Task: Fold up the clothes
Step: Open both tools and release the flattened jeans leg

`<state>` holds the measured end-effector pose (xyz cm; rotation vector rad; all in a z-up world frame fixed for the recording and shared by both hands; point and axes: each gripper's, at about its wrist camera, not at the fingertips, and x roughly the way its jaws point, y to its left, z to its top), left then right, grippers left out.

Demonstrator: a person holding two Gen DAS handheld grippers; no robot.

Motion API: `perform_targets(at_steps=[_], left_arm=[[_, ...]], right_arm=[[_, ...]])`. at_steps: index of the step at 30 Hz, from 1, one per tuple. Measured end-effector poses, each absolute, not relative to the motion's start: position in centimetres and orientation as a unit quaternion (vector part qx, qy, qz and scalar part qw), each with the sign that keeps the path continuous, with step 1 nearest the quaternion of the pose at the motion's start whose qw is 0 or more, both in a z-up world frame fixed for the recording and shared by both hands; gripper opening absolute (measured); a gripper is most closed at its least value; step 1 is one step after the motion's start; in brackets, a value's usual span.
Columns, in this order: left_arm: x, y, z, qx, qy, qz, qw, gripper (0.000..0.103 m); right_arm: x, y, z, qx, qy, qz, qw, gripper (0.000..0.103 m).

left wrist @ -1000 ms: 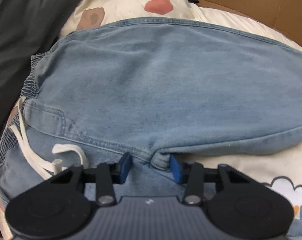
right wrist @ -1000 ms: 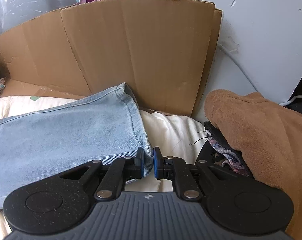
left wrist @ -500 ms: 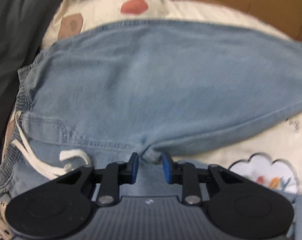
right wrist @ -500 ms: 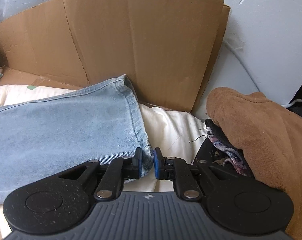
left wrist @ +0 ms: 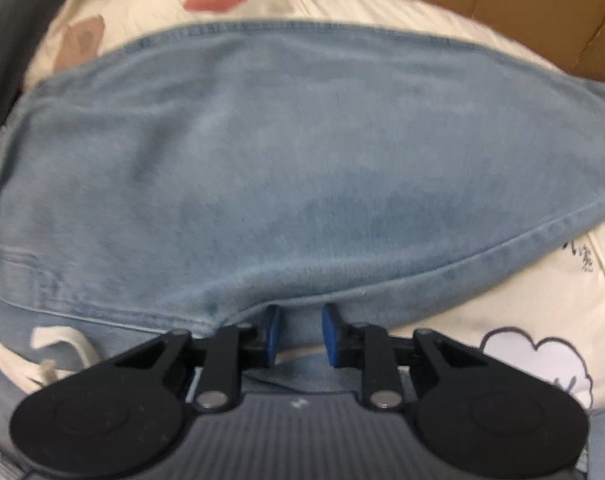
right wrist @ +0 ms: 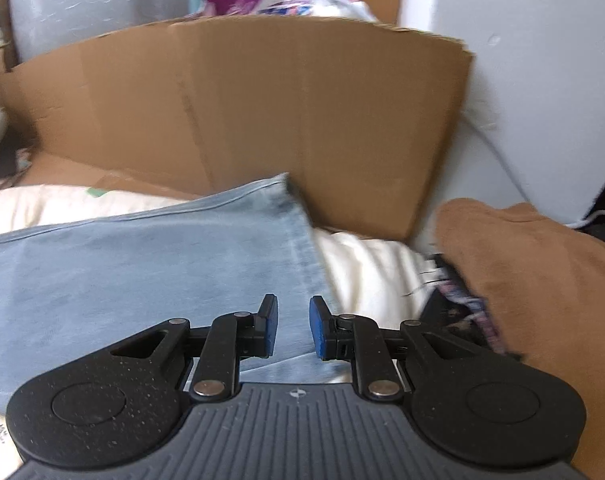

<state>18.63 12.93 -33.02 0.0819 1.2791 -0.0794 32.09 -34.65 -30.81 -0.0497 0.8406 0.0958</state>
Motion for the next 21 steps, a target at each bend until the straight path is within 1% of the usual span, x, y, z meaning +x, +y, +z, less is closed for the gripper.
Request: perform_targets(at_steps=[3,8,11,13,17,21], left_arm=[[18.9,12.5,-33.2,0.045,0.601,-0.041,0.797,0.022],[19.1,12.1,-30.2,0.021,0.585,-0.063,0.808,0.023],[19.3,11.4,-29.2,0.016,0.569,-0.072,0.819,0.026],[19.5,10.8,-29.8,0.026,0.565,-0.078,0.821,0.026],[19.9,10.4,-33.1,0.042,0.587,-0.079,0.805,0.026],[19.8,9.5,-33.8,0.066,0.584,-0.078,0.805,0.027]], right_arm=[[32.0,-33.4,-31.5,-0.018,0.413,0.073,0.907,0.024],[31.7,-31.0,-32.7,-0.012,0.426,0.121,0.897,0.025],[31.2,-29.4,-33.6,-0.003,0.436,0.152,0.887,0.027],[30.9,-28.3,-34.2,-0.005,0.442,0.168,0.881,0.028],[30.7,-26.4,-35.7,-0.034,0.467,0.175,0.866,0.03],[30.5,-25.9,-36.8,-0.052,0.481,0.174,0.858,0.03]])
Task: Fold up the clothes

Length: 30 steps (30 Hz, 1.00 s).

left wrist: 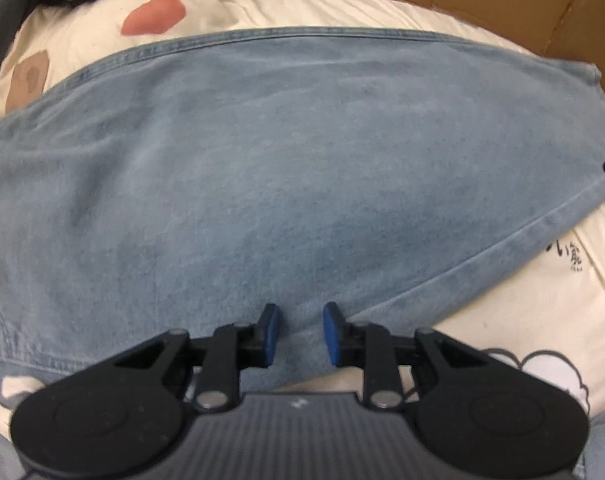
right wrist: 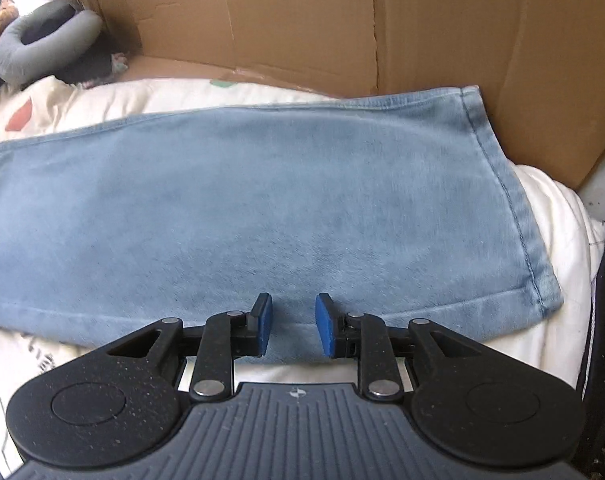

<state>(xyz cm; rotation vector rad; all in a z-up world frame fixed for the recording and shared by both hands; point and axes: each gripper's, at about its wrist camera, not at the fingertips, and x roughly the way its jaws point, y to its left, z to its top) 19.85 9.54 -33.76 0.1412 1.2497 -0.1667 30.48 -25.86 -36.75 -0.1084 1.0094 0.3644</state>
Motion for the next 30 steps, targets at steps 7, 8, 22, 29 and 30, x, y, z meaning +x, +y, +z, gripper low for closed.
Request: perform_targets(at_steps=[7,8,22,29,30], left_arm=[[22.3,8.8,-32.1,0.062,0.559,-0.09,0.822,0.035],[23.0,8.7,-32.1,0.061,0.554,-0.089,0.826,0.035],[32.8,5.8,-34.4,0.086,0.517,-0.076,0.848,0.048],[37.6,4.8,-34.5,0.077,0.501,-0.07,0.859,0.054],[38.1,4.6,-34.5,0.08,0.5,-0.069,0.86,0.055]], right_arm=[[30.9,-26.4,-36.5,-0.048,0.494,0.149,0.855,0.03],[30.9,-26.4,-36.4,-0.046,0.496,0.148,0.855,0.031],[31.5,-27.2,-36.8,-0.019,0.503,0.159,0.849,0.039],[31.0,-27.1,-36.8,-0.02,0.497,0.16,0.853,0.042],[30.9,-27.2,-36.8,-0.018,0.496,0.159,0.854,0.042]])
